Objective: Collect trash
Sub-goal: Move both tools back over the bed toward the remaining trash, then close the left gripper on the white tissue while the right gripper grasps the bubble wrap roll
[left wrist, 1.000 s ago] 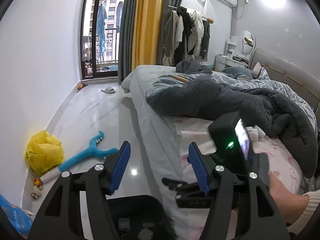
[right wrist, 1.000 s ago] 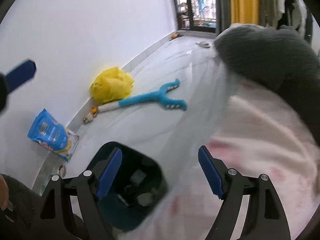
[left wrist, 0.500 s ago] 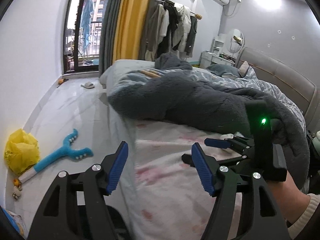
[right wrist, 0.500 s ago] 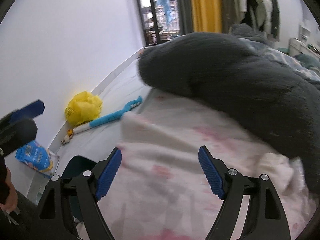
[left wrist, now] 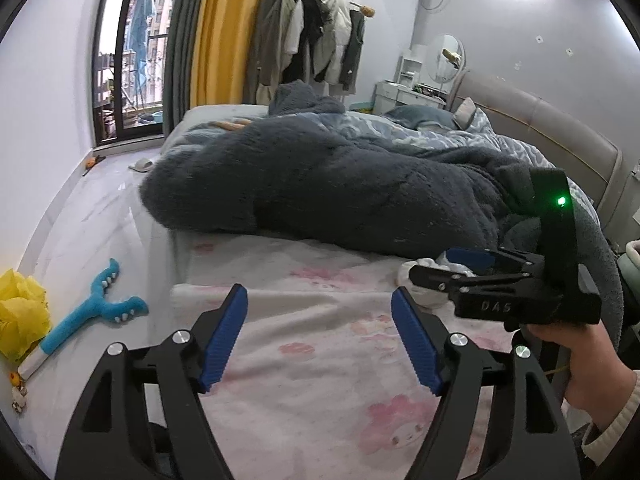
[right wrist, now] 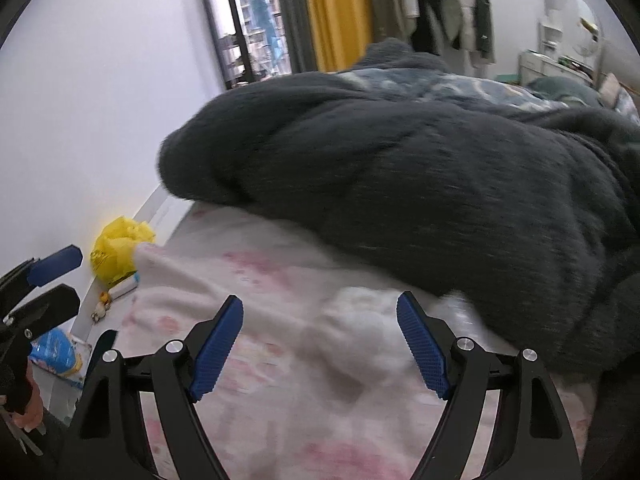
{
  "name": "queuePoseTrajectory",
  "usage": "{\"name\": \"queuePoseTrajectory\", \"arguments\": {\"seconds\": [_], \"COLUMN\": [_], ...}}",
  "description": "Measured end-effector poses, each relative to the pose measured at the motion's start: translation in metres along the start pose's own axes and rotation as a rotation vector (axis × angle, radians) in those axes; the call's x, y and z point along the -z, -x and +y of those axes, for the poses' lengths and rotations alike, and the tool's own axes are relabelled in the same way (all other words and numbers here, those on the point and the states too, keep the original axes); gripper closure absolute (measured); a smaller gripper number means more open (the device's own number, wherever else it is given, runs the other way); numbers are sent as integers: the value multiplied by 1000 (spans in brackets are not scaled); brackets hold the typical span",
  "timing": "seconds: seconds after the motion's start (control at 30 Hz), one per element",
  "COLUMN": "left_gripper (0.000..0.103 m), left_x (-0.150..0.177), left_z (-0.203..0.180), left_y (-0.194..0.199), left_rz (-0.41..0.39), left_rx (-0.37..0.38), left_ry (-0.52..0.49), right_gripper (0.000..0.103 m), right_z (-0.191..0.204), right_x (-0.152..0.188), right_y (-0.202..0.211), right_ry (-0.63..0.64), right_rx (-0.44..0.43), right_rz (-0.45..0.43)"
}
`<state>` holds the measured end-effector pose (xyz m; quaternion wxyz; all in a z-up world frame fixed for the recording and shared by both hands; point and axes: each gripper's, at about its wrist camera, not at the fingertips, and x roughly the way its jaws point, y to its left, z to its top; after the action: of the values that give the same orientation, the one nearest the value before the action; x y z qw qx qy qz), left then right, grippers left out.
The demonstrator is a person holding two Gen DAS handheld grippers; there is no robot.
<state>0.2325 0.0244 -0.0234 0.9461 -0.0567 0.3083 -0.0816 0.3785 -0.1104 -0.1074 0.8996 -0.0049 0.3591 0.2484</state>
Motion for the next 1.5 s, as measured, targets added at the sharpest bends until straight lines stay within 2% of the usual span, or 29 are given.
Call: {"name": "queuePoseTrajectory", "arguments": {"seconds": [0.43, 0.53, 0.67, 0.83, 1.03, 1.5], "left_gripper": [21, 20, 17, 17, 16, 16], "left_x": [-2, -1, 1, 3, 4, 11], "left_z": [-39, -45, -54, -63, -72, -93], "left_y": [-46, -58, -71, -87, -104, -138], "left_rz": [41, 58, 77, 99, 127, 181], "left_rx": [67, 94, 113, 141, 177, 200], "left_ry": [-19, -12, -25, -21, -5, 38], "right_gripper": [23, 33, 39, 53, 61, 62], "right_z": [-76, -86, -93, -94, -95, -116], "right_x": [17, 21, 24, 25, 28, 35], "right_y": [0, -3, -6, -10, -12, 32], "right_ry": [-116, -122, -112, -94, -67, -86], "right_rx": [33, 36, 41, 35, 24, -5], "right_rz": [25, 45, 61, 78, 95, 43]}}
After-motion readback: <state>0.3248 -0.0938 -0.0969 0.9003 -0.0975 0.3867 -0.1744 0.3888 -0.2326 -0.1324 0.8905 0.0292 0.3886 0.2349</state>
